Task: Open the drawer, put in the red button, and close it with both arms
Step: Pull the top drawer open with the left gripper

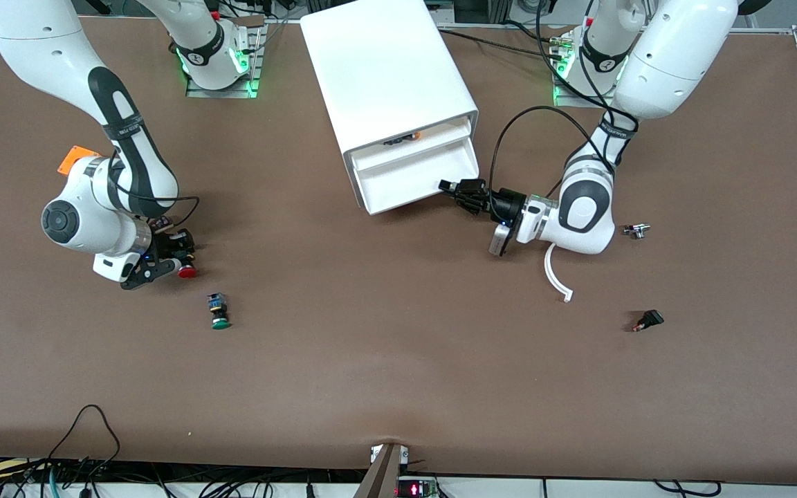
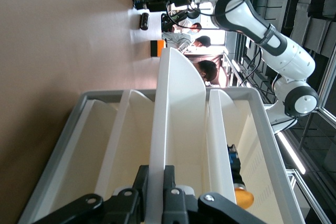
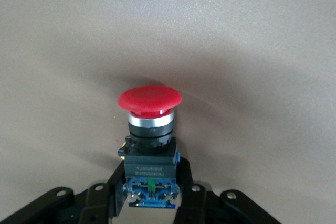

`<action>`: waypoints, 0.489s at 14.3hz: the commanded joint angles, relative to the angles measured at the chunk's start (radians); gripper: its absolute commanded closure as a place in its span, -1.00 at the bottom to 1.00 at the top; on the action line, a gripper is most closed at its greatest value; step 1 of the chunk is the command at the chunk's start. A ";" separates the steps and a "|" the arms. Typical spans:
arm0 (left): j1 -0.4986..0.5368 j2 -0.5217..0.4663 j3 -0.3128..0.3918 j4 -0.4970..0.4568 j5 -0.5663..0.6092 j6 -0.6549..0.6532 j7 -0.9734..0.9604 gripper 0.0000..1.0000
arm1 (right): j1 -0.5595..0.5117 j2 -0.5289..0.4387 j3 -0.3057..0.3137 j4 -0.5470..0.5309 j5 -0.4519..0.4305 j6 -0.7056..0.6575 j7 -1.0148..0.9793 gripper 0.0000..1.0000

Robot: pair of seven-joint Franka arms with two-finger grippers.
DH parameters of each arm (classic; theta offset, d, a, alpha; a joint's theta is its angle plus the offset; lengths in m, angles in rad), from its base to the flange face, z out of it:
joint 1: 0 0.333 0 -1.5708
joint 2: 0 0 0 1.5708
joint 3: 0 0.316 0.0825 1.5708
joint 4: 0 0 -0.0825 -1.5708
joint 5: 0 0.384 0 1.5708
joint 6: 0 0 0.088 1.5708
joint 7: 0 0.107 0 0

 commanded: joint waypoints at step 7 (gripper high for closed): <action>0.007 0.056 0.051 0.129 0.056 0.005 -0.062 1.00 | -0.003 -0.027 0.006 0.035 0.000 -0.001 -0.051 0.46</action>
